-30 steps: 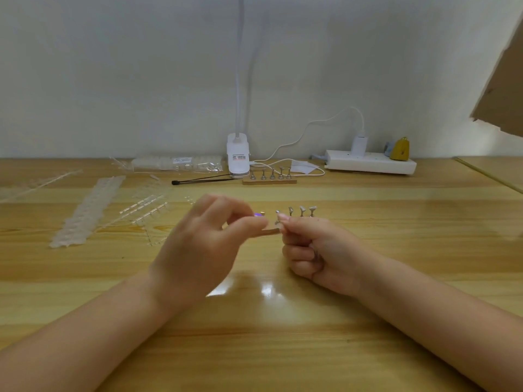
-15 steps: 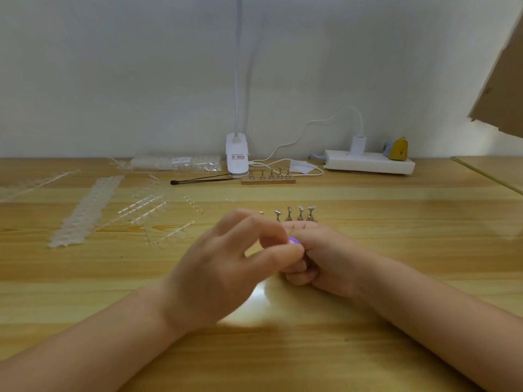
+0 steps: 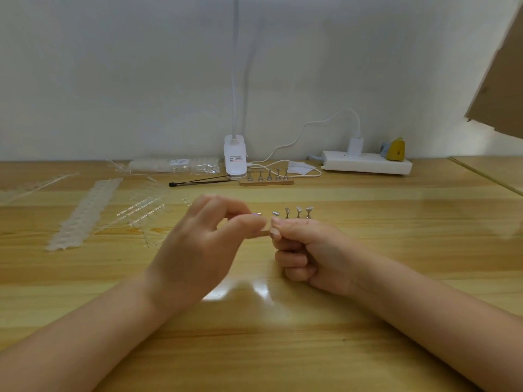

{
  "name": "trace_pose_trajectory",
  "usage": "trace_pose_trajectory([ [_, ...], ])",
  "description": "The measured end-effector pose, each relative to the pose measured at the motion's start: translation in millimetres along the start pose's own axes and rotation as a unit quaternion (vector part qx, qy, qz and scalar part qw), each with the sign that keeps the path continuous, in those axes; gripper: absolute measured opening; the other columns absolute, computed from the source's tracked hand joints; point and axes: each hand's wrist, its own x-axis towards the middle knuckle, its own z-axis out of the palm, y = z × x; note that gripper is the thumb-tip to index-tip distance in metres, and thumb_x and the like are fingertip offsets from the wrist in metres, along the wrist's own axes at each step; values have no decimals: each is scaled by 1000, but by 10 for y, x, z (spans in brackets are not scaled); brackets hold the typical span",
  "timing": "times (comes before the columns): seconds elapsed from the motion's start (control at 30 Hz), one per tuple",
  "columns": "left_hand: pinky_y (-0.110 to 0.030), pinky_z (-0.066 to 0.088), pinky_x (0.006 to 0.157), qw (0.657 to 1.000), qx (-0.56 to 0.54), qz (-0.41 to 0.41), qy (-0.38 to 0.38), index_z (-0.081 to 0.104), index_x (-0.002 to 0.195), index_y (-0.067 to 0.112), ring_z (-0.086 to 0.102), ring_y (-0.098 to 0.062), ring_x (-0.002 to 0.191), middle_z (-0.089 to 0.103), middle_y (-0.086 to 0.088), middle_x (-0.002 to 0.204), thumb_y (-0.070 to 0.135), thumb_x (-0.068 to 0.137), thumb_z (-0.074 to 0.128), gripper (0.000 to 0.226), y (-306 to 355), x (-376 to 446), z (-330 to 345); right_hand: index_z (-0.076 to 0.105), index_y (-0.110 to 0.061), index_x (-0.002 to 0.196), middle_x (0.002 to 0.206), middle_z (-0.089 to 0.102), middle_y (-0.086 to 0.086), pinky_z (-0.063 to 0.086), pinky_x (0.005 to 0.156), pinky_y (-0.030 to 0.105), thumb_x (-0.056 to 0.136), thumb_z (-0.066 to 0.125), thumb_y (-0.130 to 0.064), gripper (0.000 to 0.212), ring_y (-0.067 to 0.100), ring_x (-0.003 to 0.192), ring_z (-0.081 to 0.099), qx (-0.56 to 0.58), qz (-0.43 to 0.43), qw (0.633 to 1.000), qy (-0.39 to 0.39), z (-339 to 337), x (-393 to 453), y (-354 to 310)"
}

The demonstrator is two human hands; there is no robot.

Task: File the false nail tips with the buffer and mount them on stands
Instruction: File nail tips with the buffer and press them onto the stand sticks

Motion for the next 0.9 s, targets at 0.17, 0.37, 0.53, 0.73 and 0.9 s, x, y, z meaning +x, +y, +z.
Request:
trace_pose_trajectory([
  [0.17, -25, 46, 87, 994, -10, 106, 3, 67, 107, 16, 53, -20, 91, 56, -1, 102, 4, 94, 56, 20, 243, 12, 66, 59, -16, 67, 58, 28, -1, 18, 35, 16, 86, 62, -27, 21, 6, 42, 23, 0, -31, 999, 19, 5, 19, 18],
  [0.37, -28, 47, 82, 996, 49, 67, 15, 73, 100, 13, 52, -22, 85, 64, -7, 93, -3, 88, 61, 23, 57, 1, 28, 61, -20, 54, 55, 27, -6, 19, 33, 15, 89, 61, -22, 35, 4, 40, 24, 22, -29, 998, 50, -6, 32, 28],
  [0.53, -28, 47, 84, 991, 33, 130, 1, 68, 104, 13, 51, -21, 88, 56, -3, 99, 4, 90, 63, 17, 110, -17, 83, 59, -18, 64, 51, 35, -8, 23, 34, 14, 93, 55, -21, 30, 3, 39, 27, -18, -15, 1000, -11, 20, 11, 16],
  [0.73, -27, 45, 83, 996, 42, 82, 20, 64, 107, 16, 50, -21, 87, 59, -4, 96, 2, 90, 61, 22, 32, -26, 54, 60, -18, 59, 51, 31, -7, 20, 33, 14, 91, 57, -25, 33, 3, 38, 26, 11, -23, 999, 26, -10, 29, 27],
  [0.9, -31, 49, 82, 995, 55, 89, -6, 72, 108, 10, 52, -23, 87, 59, -7, 100, 0, 90, 61, 23, 72, -17, 77, 61, -19, 60, 54, 32, -7, 19, 35, 14, 85, 58, -24, 26, 3, 41, 27, -17, -26, 999, -13, 6, 11, 16],
])
